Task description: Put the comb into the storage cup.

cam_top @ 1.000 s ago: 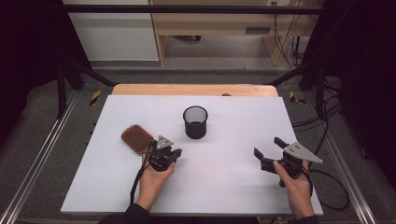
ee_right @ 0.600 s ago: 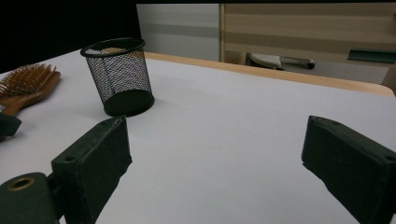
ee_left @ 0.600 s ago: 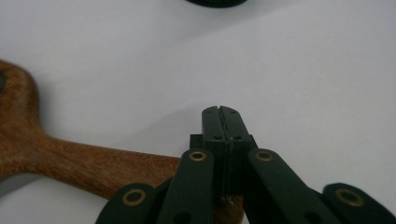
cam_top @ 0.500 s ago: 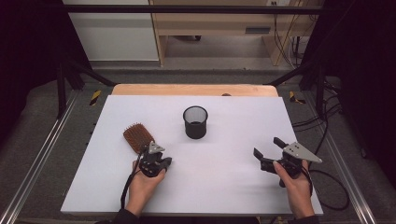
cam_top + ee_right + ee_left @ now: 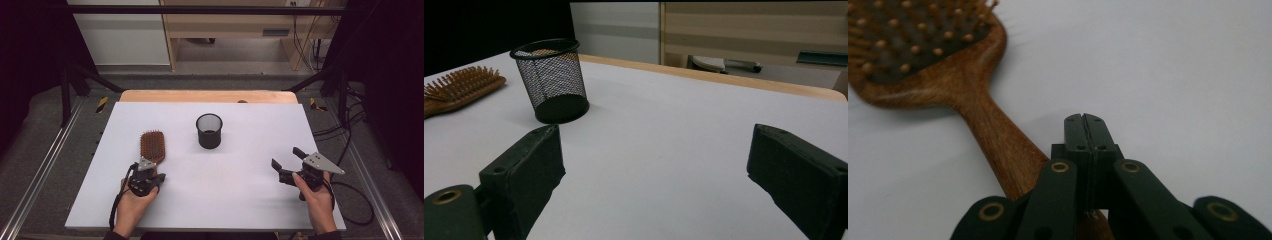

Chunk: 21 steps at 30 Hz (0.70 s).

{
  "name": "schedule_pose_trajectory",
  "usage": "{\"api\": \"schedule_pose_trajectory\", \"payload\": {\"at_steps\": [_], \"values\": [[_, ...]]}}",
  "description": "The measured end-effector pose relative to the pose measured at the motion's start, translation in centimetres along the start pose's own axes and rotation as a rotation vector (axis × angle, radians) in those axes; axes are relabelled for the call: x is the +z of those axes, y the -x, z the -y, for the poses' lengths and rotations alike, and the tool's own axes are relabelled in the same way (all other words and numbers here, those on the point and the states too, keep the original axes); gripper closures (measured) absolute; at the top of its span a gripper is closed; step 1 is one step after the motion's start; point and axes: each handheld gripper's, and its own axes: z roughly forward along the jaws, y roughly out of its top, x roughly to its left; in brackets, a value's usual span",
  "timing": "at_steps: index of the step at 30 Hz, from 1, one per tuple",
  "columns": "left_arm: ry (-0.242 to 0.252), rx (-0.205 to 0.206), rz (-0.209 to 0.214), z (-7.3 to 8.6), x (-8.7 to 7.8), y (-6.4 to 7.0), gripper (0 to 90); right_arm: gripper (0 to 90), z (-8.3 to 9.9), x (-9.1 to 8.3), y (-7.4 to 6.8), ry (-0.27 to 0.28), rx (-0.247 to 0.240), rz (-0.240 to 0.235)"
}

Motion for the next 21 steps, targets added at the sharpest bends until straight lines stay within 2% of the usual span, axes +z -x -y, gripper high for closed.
{"api": "schedule_pose_trajectory", "payload": {"at_steps": [7, 12, 18, 21], "values": [[-0.011, -0.033, -0.027, 1.0, -1.2, -2.4, 90.0, 8.1, 0.0, 0.0, 0.0, -0.005, 0.003, -0.007], [-0.014, -0.045, -0.041, 1.3, -1.6, -3.6, 90.0, 8.1, 0.0, 0.0, 0.1, -0.005, 0.008, -0.009], [-0.025, -0.037, -0.063, 1.2, -1.8, -4.6, 90.0, 8.0, 0.0, 0.0, 0.1, -0.004, 0.009, -0.011], [-0.029, -0.018, -0.076, 1.1, -1.9, -5.0, 90.0, 8.0, 0.0, 0.0, 0.1, -0.004, 0.011, -0.011]]}}
